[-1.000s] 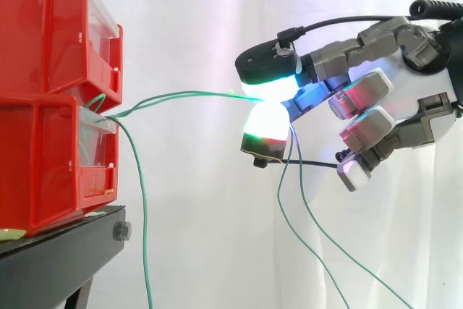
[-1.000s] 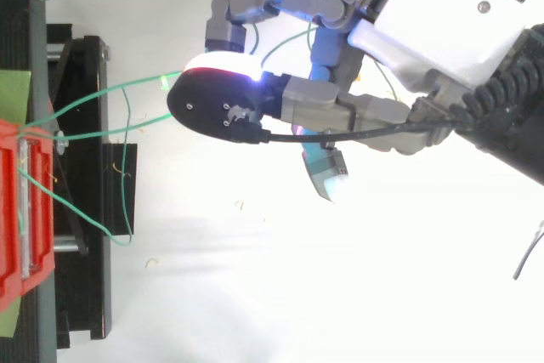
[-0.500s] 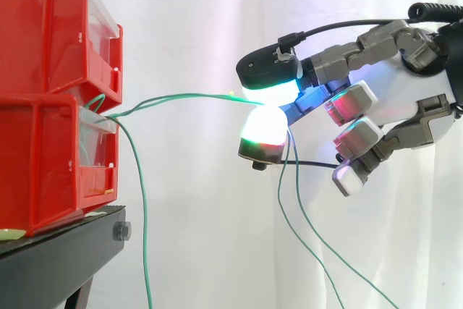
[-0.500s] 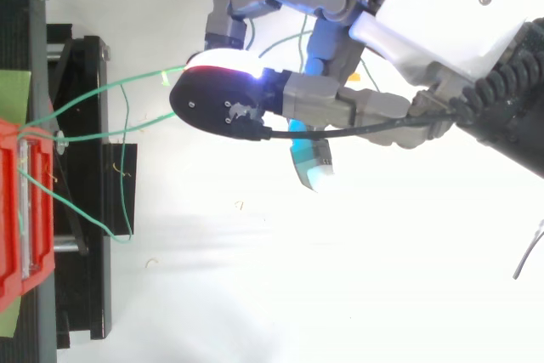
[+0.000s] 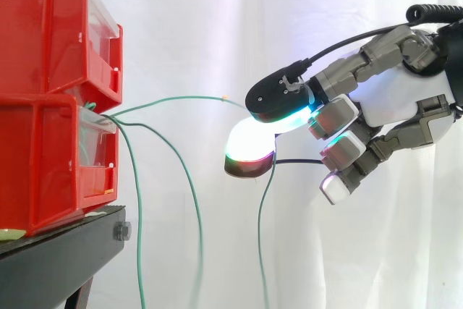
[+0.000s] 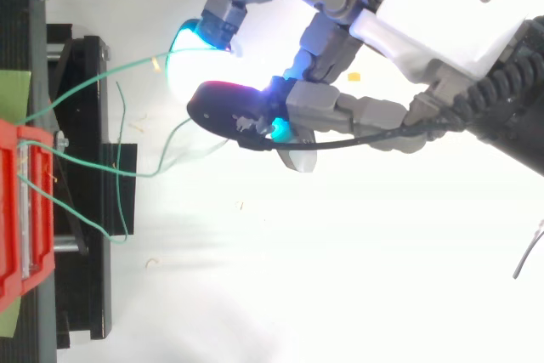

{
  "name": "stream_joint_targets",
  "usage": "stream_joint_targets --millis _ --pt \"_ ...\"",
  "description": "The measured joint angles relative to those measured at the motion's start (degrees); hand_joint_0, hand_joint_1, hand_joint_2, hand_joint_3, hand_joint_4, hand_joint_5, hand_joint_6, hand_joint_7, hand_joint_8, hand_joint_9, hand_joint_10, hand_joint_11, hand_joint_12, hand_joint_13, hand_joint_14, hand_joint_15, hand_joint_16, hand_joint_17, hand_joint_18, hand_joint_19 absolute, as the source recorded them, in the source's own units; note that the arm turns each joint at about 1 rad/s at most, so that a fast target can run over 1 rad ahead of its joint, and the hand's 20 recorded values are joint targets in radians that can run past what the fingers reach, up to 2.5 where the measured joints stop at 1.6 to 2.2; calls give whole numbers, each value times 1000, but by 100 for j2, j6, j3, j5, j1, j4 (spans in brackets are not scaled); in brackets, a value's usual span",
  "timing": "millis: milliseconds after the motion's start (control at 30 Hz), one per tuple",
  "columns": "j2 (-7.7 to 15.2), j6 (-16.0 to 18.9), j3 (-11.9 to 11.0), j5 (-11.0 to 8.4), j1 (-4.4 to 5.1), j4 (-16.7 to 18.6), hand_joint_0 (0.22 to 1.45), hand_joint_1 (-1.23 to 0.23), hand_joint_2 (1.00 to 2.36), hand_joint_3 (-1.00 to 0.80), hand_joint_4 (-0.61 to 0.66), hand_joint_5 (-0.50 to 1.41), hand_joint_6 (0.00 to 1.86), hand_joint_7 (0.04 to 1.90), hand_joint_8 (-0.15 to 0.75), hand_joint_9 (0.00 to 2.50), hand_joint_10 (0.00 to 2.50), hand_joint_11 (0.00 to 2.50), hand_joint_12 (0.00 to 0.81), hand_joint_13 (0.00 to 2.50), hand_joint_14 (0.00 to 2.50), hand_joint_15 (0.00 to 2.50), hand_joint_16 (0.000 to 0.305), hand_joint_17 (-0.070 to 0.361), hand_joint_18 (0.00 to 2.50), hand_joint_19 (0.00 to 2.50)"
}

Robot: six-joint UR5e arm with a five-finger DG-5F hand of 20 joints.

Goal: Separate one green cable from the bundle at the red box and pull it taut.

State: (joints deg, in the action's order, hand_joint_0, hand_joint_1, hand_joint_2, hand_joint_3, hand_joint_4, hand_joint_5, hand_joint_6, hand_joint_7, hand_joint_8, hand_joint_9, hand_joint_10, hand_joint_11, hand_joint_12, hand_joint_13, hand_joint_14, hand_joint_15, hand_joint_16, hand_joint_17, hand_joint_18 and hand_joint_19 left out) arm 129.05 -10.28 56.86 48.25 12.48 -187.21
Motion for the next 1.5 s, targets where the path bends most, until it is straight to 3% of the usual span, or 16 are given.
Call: stream_joint_targets --millis 33,100,167,300,467,600,633,700,800,967,1167,1300,1500 --pt "1 0 0 0 0 0 586 -923 1011 -140 230 -96 808 870 363 1536 23 1119 540 1363 19 967 103 231 1112 421" --pt "-1 0 0 0 0 1 507 -810 1007 -407 189 -87 803 909 319 1535 26 1132 491 1342 22 1010 93 210 1026 489" --pt "-1 0 0 0 0 4 481 -759 1000 -493 198 -82 799 896 326 1555 25 1115 504 1368 21 1014 96 215 1058 475" --pt "0 0 0 0 0 8 393 -567 1000 -500 213 -44 753 947 338 1646 26 1031 547 1441 19 984 105 237 1176 441" --pt "0 0 1 0 0 12 346 -447 1000 -500 223 9 680 1030 355 1773 27 934 559 1515 18 952 110 248 1277 412" --pt "0 0 1 0 0 12 358 -403 1000 -500 45 116 547 1313 296 2036 26 759 514 1650 19 838 104 234 1345 378" --pt "1 0 1 0 0 13 360 -399 1000 -500 44 117 547 1302 294 2045 26 759 505 1656 19 825 103 232 1350 374" --pt "1 -1 1 -2 0 15 404 -194 1000 -500 35 139 525 1333 256 2132 27 646 480 1698 20 786 98 220 1355 373" --pt "1 -1 4 -6 0 17 442 -97 1000 -500 25 144 514 1330 239 2124 22 602 465 1701 21 783 90 203 1309 403" --pt "1 -6 7 -11 0 17 518 -137 1000 -500 19 150 500 1330 206 2166 23 617 448 1706 22 808 81 182 1271 457" --pt "3 -12 8 -17 0 18 617 -351 1000 -500 8 150 501 1304 148 2188 26 645 434 1683 24 815 68 152 1242 524" --pt "4 -16 9 -18 0 18 730 -577 1004 -471 5 153 502 1290 172 2168 24 648 442 1639 23 802 65 146 1246 531" --pt "5 -25 9 -25 0 18 760 -680 1014 -321 -16 154 502 1297 195 2145 26 647 438 1615 20 803 64 144 1227 554"
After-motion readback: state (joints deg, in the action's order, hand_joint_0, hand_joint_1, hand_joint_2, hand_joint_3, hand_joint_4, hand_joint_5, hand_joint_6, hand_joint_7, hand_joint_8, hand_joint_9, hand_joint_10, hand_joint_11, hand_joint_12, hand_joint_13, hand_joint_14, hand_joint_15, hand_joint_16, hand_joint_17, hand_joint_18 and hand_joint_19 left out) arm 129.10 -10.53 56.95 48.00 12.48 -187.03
